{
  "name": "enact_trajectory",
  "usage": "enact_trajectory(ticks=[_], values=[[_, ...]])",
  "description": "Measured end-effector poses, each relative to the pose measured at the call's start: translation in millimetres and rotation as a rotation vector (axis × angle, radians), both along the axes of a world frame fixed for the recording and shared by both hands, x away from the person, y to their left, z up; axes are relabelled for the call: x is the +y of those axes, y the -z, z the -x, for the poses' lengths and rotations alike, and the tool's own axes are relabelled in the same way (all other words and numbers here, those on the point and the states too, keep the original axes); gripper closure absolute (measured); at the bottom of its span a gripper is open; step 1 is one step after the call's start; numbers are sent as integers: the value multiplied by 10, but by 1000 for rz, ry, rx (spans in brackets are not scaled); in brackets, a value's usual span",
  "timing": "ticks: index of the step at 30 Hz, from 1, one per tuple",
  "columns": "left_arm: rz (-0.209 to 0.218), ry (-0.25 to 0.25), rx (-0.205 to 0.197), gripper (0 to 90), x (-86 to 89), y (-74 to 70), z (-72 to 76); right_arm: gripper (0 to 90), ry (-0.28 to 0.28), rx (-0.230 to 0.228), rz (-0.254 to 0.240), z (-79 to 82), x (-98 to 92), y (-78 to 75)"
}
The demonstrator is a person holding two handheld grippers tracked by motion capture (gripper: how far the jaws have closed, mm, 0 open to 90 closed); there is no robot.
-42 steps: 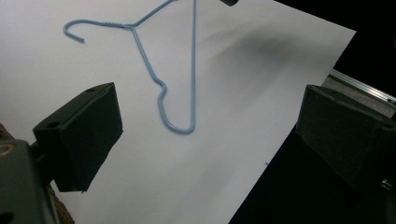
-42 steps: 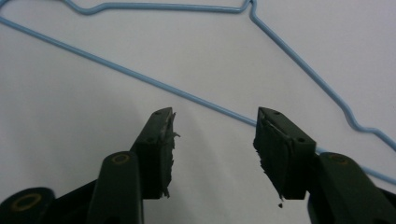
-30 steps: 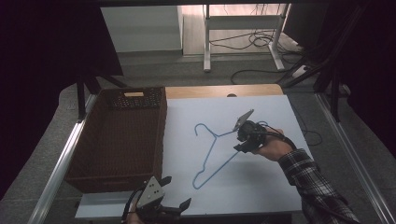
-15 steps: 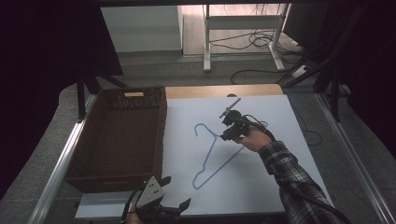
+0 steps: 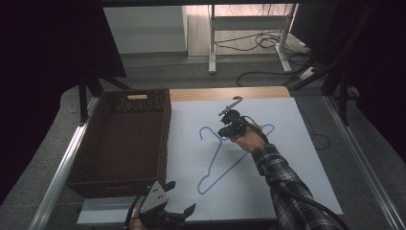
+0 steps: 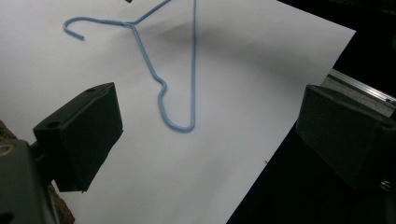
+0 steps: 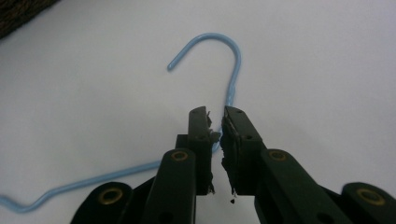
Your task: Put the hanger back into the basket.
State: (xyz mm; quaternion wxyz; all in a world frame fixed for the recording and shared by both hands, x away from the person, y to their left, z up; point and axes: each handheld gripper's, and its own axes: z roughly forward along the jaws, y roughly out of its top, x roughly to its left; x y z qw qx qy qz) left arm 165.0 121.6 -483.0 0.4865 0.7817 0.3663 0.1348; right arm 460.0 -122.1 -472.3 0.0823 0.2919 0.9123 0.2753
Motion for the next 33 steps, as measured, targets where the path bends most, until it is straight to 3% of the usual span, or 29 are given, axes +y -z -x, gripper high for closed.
enact_trajectory(ticks=[8, 17, 27, 30, 33], values=[[-2, -1, 0, 72, 1, 1, -1, 841, 24, -41, -27, -82, 101, 168], [-2, -2, 1, 72, 5, 2, 1, 818, 44, -52, -28, -168, 166, 336], [-2, -5, 2, 72, 6, 3, 1, 823, 57, -74, -27, -182, 210, 407], [-3, -5, 1, 72, 4, 4, 2, 822, 60, -60, -7, -198, 205, 446], [-2, -4, 1, 72, 0, 4, 2, 822, 64, -63, -19, -194, 195, 453]])
